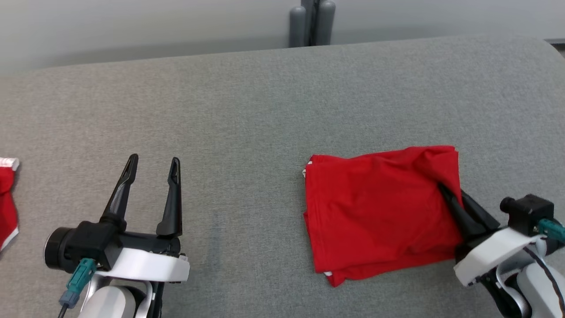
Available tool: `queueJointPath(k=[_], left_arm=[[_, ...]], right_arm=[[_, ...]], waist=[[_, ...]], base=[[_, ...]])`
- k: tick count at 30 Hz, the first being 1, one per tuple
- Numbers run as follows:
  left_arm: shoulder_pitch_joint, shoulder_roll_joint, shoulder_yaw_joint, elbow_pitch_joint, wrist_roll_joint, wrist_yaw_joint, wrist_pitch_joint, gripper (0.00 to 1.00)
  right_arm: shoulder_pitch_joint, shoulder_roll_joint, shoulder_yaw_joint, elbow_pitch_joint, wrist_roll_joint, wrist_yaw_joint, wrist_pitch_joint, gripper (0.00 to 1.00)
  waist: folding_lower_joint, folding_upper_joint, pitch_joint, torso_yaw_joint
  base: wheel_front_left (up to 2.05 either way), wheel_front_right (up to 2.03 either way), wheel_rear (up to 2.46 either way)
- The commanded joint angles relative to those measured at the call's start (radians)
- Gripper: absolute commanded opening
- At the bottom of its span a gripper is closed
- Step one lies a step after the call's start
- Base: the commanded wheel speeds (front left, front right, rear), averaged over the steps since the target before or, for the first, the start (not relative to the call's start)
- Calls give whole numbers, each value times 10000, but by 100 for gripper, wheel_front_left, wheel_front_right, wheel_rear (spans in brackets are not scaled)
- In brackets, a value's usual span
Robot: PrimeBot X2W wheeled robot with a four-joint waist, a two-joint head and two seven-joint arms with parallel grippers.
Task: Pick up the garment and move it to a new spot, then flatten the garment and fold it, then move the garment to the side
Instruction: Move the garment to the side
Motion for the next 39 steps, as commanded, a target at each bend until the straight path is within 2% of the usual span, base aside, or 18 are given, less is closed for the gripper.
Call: queueJointPath(k=[1,8,14,19,24,28,33,35,36,37,38,39], left_arm=[[-202,81,28,-79,63,10,15,100],[-1073,230,-249,-492,487,-53,325,100],[-1748,477,-352,-919,763,-112,715,100],[-2262,722,-480,-1252,1044,-203,1091,100],[-2701,995,-507,-1739,1321,-236,1452,100],[-3047,1286,-489,-2207,1567,-233,1856,100],[-3234,1496,-506,-2582,1791,-184,2177,100],[-3257,1529,-525,-2656,1831,-174,2259,100],[-3287,1546,-532,-2707,1855,-168,2290,100],[-3303,1575,-536,-2723,1868,-167,2348,100],[-3315,1600,-529,-2744,1880,-155,2360,100],[-3315,1600,-529,-2744,1880,-155,2360,100]], right_arm=[[-256,-96,4,-6,95,0,-109,0],[-1855,-937,387,631,462,0,-552,0],[-3277,-1494,125,1363,971,0,-766,0],[-3981,-2211,4,1967,1140,0,-759,0],[-4452,-2776,-719,2573,1293,0,-755,0],[-5152,-2878,-1754,2969,1044,0,-756,0],[-5769,-2680,-2067,3375,698,0,-757,0],[-5929,-2531,-2116,3659,588,0,-754,28],[-6004,-2453,-2138,3759,534,0,-755,50],[-6049,-2367,-2111,3819,480,0,-754,61],[-6125,-2321,-2113,3742,414,0,-754,66],[-6125,-2321,-2113,3742,414,0,-754,66]], waist=[[0,0,322,-350],[0,0,1302,-1164],[0,0,2275,-1778],[0,0,3066,-1953],[0,0,3778,-1984],[0,0,4439,-1985],[0,0,4953,-1992],[0,0,5079,-2010],[0,0,5119,-2013],[0,0,5147,-2021],[0,0,5175,-2035],[0,0,5175,-2035]], base=[[0,0,0],[0,0,0],[0,0,0],[0,0,0],[0,0,0],[0,0,0],[0,0,0],[0,0,0],[0,0,0],[0,0,0],[0,0,0],[0,0,0]])
